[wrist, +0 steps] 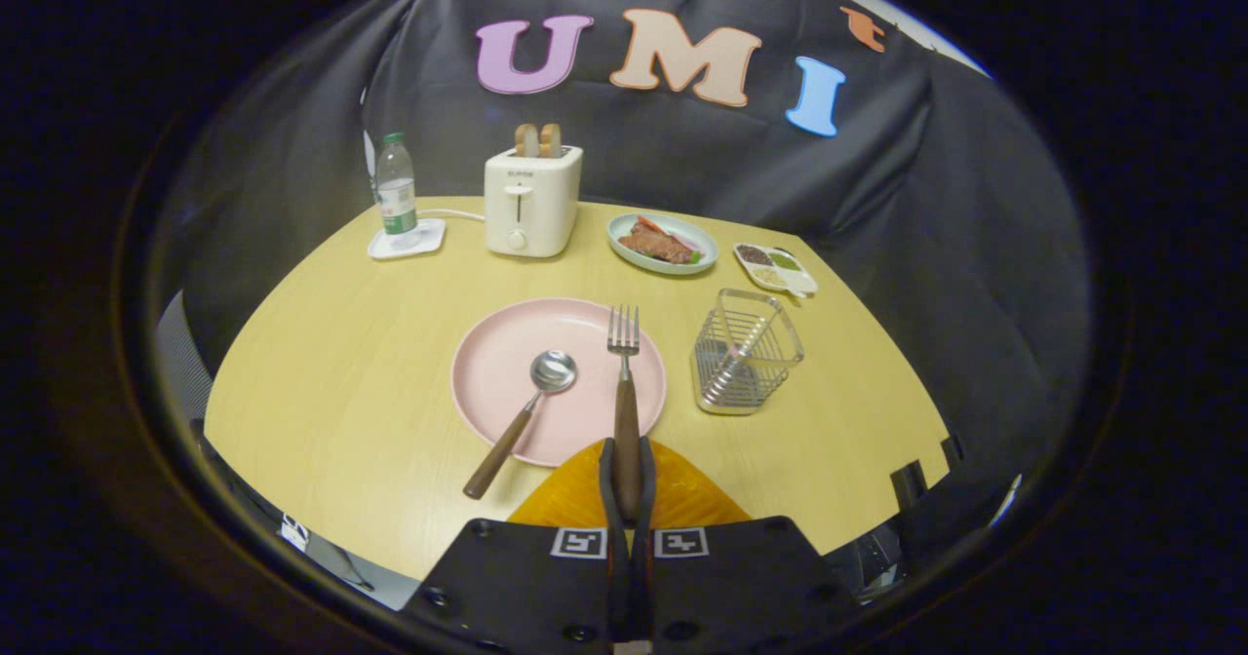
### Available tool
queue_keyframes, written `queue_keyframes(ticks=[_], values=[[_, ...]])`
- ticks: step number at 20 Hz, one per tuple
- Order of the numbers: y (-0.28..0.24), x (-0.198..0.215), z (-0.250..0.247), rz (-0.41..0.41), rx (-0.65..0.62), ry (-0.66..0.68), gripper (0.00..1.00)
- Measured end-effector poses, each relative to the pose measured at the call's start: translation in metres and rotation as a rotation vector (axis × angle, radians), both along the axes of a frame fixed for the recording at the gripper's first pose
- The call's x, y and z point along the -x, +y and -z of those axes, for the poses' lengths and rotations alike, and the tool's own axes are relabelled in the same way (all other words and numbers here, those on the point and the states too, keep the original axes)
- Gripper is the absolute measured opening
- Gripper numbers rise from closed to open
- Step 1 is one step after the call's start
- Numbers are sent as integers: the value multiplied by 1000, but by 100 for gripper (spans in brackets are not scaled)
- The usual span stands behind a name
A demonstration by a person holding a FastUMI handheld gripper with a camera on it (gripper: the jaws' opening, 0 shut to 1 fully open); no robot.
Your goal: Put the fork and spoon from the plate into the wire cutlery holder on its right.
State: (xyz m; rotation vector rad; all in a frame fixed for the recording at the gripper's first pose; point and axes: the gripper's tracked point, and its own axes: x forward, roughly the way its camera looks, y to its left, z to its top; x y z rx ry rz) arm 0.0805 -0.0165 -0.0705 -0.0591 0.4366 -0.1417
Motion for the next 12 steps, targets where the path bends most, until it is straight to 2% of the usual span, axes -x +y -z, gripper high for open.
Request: queue_keyframes(ticks=[4,12], values=[[-29,7,-24,95,-32,72,3],[-65,-13,-40,200,-73,267,3]])
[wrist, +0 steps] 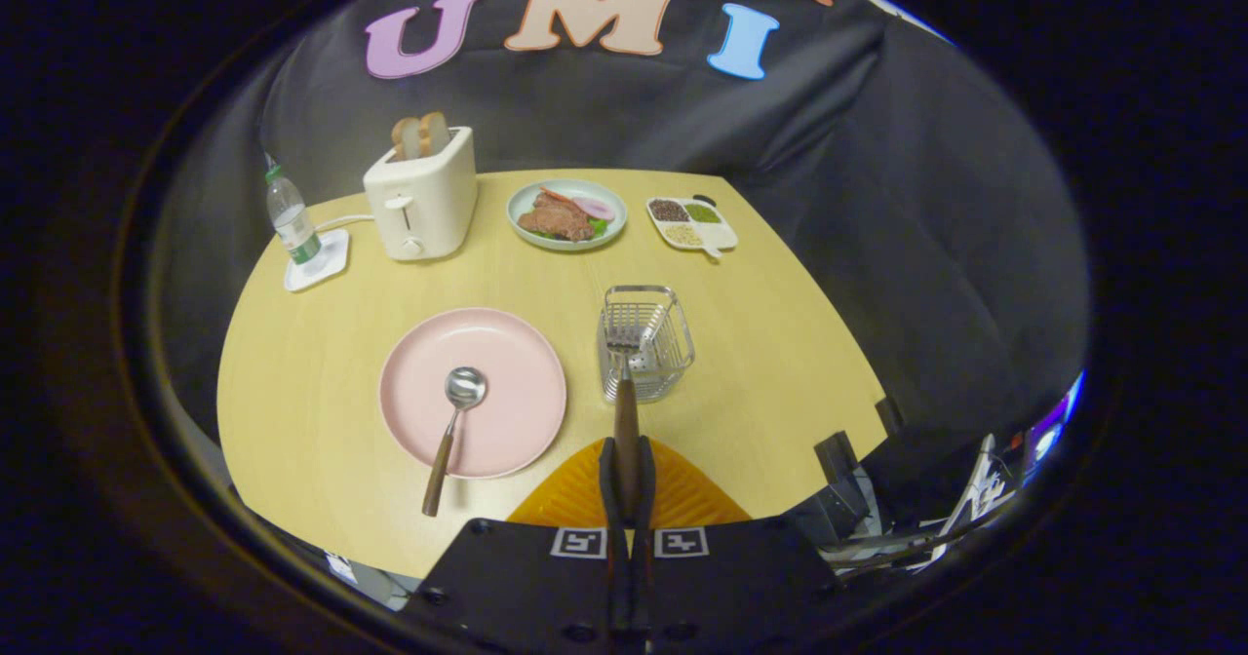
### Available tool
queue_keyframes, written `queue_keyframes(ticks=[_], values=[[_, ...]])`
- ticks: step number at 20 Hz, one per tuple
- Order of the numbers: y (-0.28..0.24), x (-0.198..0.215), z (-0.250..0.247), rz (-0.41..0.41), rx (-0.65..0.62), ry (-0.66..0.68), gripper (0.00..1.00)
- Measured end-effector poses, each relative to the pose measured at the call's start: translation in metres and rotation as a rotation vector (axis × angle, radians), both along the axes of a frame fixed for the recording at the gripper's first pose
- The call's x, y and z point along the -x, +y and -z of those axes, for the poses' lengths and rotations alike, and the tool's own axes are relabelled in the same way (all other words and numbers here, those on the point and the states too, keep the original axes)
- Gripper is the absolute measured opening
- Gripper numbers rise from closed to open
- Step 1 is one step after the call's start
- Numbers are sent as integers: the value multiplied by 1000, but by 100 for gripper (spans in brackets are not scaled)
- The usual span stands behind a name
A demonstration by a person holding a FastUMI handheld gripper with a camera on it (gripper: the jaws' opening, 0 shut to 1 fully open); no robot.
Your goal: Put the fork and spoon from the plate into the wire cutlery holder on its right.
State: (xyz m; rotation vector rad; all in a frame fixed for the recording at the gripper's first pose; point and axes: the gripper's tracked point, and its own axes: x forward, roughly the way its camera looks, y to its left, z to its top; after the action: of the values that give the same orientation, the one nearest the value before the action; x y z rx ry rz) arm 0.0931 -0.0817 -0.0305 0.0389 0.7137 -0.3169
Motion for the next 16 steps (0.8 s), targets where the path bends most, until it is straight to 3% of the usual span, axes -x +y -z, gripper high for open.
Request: queue_keyframes(ticks=[9,16], values=[[-16,-38,9,67,-130,231,4],[-24,-57,20,62,-168,336,6]])
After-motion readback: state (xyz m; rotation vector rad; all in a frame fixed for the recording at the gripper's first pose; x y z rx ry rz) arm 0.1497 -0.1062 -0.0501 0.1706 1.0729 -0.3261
